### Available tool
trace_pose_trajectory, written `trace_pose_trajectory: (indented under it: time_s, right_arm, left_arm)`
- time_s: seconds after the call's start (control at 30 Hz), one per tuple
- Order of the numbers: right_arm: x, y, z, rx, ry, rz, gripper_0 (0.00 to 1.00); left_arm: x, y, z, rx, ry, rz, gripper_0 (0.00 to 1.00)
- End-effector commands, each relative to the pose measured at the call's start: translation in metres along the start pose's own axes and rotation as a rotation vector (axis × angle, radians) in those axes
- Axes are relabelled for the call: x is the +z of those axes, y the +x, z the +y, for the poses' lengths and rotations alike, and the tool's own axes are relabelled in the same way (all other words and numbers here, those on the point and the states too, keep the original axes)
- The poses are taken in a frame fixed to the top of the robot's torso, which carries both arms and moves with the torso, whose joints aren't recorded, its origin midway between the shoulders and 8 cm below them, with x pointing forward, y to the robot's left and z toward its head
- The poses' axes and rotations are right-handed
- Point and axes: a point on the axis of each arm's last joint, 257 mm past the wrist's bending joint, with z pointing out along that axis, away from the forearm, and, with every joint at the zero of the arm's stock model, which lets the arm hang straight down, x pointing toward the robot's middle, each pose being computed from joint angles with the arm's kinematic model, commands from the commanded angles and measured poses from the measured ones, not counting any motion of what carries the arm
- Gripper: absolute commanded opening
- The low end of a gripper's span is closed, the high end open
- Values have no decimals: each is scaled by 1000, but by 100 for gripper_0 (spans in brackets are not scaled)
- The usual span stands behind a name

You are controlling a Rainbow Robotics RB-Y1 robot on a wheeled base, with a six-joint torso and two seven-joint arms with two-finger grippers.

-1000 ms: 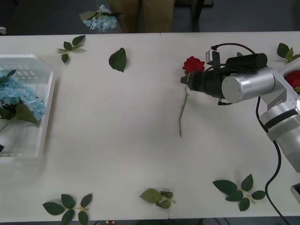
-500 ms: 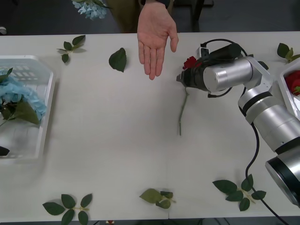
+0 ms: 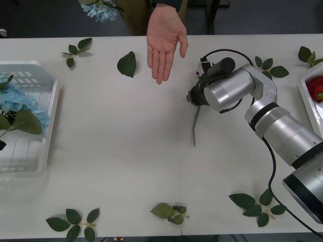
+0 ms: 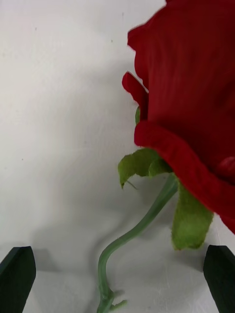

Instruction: Place the red flowers into the right box and the blue flowers into the left box. If a person shows an open palm, hand one flower to the person first, then continue sorting.

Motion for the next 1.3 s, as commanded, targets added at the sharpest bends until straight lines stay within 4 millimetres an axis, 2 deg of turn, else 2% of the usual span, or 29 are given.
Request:
trace_pose_trajectory:
  time_s: [0.03, 0.1, 0.13, 0.17, 0.2, 0.23, 0.3, 0.43, 0.5, 0.7, 0.83, 1.0, 1.13, 1.3]
  right_arm:
    - [-7, -15, 27, -71, -24, -6, 100]
    - [-7, -12, 27, -76, -24, 0, 100]
    - [-6, -11, 28, -81, -25, 2, 94]
    - [-6, -11, 28, -83, -24, 2, 85]
    - [-6, -10, 28, -89, -22, 2, 62]
    - [-5, -9, 28, -91, -21, 6, 55]
    - [-5, -7, 27, -94, -20, 6, 33]
    - [-3, -2, 26, -96, -18, 13, 16]
    - [-3, 0, 24, -100, -14, 14, 1]
    - [-1, 3, 22, -106, -8, 17, 0]
    - [-1, 0, 22, -109, -10, 6, 0]
    - [-11, -17, 21, -85, -29, -24, 0]
    - [-34, -32, 18, -63, -54, -17, 0]
    - [-78, -40, -1, -42, -81, -7, 0]
  left_arm:
    - [-40, -55, -13, 212, 34, -160, 100]
    - [-39, -80, -40, 269, 113, -258, 100]
    - [-37, -94, -55, 300, 151, -313, 100]
    - [-36, -101, -64, 320, 170, -338, 100]
    - [-32, -115, -82, 363, 202, -395, 100]
    - [-29, -121, -89, 382, 214, -419, 100]
    - [-21, -144, -116, 440, 252, -514, 100]
    - [-8, -164, -149, 486, 301, -612, 100]
    - [3, -175, -169, 467, 345, -655, 100]
    - [22, -194, -215, 455, 436, -717, 100]
    - [18, -217, -250, 485, 509, -771, 100]
    - [17, -245, -303, 538, 595, -820, 100]
    - [24, -261, -328, 552, 606, -843, 100]
    - [27, -264, -340, 556, 619, -848, 100]
